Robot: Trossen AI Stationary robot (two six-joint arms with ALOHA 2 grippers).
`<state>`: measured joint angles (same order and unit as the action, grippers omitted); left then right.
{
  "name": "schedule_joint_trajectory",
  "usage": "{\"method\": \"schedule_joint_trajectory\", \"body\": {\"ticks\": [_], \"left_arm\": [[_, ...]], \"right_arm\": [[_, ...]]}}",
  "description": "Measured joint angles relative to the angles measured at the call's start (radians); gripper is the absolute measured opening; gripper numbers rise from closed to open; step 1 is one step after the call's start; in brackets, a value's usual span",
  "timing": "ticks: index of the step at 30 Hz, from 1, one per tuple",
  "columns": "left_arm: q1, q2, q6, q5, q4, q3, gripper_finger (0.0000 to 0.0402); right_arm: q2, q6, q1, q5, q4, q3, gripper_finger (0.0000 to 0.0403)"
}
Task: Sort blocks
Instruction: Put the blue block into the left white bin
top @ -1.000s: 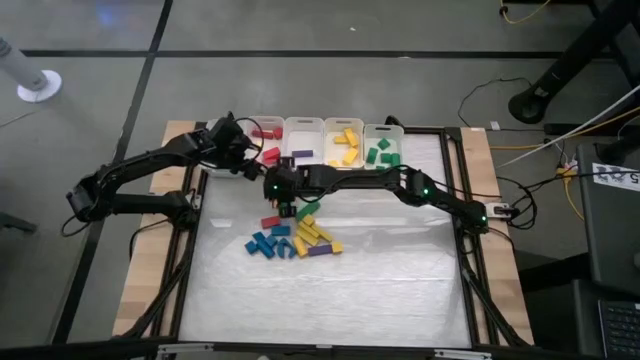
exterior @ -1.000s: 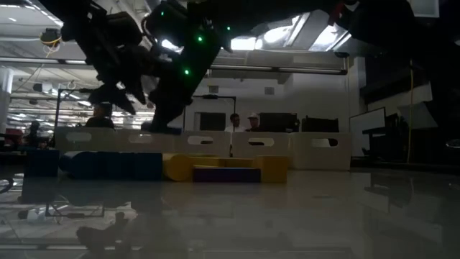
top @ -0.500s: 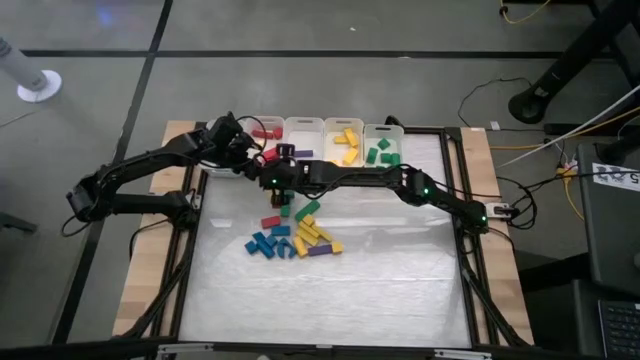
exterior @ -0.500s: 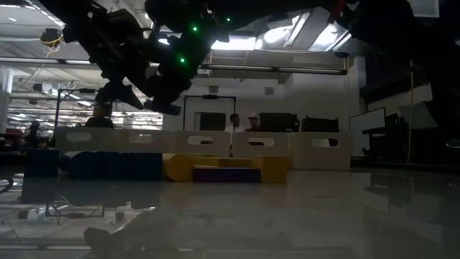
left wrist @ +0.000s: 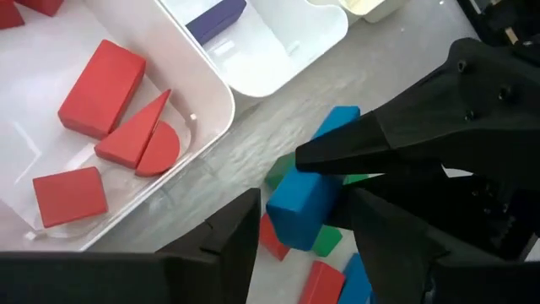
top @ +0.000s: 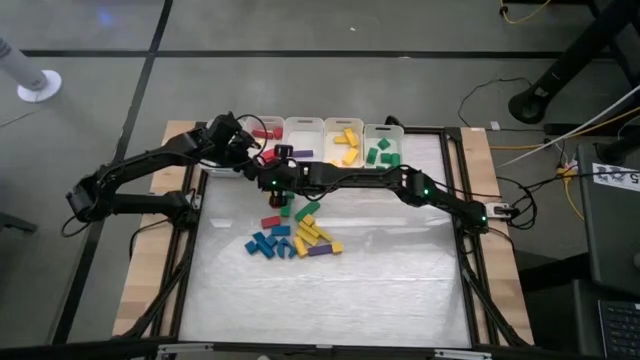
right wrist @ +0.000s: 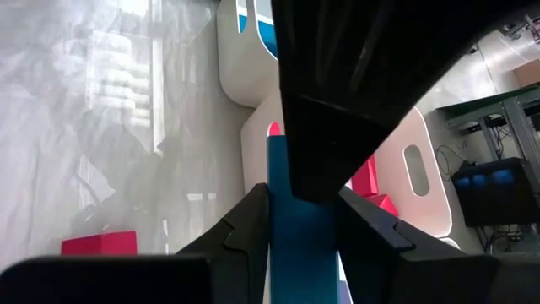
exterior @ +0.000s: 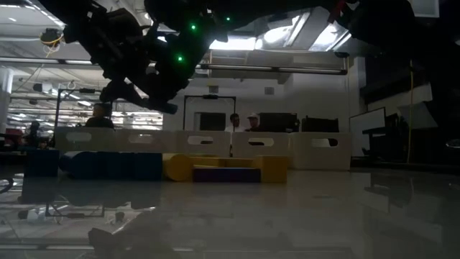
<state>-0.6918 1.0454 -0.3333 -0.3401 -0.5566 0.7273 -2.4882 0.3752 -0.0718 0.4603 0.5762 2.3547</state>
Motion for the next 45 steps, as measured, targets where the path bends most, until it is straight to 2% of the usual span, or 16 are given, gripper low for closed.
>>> {"method": "schedule_joint_trajectory", "body": {"ticks": [16,23,27,40,45], "left_arm": [[-0.001,0.001,0.004,0.010,0.000,0.000,0.0057],[-0.001,0.001,0.027,0.011,0.018,0.000,0.0053],[-0.004,0.001,0.027,0.009,0.021,0.000,0.0036],[-0.011,0.002,0.027,0.006,0.024,0.000,0.0035],[-0.010,0.002,0.031,-0.005,0.026,0.000,0.0034]], "right_arm": [[0.000,-0.003,-0.001,0.001,-0.015,-0.001,0.0115],[0.000,-0.003,-0.001,0.004,-0.018,-0.001,0.0115],[0.000,0.009,-0.001,0.009,-0.018,-0.001,0.0115],[0.000,0.026,-0.001,0.007,-0.004,0.000,0.0115],[0.000,0.019,-0.002,-0.018,-0.011,0.000,0.0148]]}}
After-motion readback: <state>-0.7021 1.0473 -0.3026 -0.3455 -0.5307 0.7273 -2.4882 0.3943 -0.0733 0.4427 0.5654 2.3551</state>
